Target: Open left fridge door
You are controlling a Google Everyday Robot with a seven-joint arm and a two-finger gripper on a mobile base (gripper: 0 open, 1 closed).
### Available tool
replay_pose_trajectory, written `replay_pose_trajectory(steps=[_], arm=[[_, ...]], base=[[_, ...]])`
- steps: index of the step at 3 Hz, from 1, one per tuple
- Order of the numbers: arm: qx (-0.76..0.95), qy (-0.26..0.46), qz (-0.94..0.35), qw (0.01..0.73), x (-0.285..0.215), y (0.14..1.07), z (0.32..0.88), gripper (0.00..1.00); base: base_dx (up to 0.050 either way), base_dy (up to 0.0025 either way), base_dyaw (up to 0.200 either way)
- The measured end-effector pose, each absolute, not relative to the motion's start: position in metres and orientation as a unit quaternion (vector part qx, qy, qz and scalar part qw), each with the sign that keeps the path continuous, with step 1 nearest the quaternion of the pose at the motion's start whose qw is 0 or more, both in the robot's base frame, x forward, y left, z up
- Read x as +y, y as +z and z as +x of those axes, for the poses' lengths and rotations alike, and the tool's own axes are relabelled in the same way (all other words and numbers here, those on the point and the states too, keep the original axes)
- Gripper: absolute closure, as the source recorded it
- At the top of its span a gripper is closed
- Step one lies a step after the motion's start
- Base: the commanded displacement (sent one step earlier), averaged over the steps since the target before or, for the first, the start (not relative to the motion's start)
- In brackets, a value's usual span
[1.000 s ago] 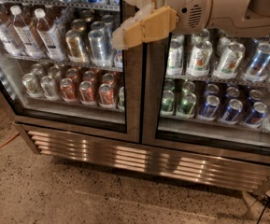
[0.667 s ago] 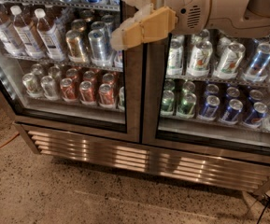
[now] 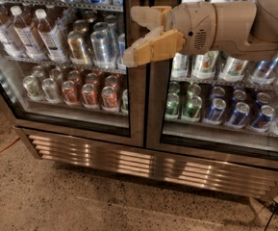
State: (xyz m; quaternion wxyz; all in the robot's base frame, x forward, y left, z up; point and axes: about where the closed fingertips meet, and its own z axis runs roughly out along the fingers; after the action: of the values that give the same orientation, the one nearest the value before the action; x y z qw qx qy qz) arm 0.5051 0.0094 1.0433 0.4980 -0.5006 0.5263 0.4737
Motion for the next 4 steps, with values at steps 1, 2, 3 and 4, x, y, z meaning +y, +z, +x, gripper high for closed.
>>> replay_pose_trajectory(steps=[1, 2, 3, 4], arm=[[0.531, 0.477, -0.493, 0.497, 0.0067, 1.0347, 0.5081, 0.00], [0.531, 0.477, -0.493, 0.497, 0.0065, 1.0341, 0.5083, 0.00], [0.545, 0.462, -0.478, 0.511, 0.0087, 1.0383, 0.5091, 0.00], [0.555, 0.450, -0.466, 0.522, 0.0101, 1.0415, 0.5096, 0.00]], base=[[0.000, 0.00000, 0.000], [0.000, 0.00000, 0.000], [0.000, 0.00000, 0.000], [0.000, 0.00000, 0.000]])
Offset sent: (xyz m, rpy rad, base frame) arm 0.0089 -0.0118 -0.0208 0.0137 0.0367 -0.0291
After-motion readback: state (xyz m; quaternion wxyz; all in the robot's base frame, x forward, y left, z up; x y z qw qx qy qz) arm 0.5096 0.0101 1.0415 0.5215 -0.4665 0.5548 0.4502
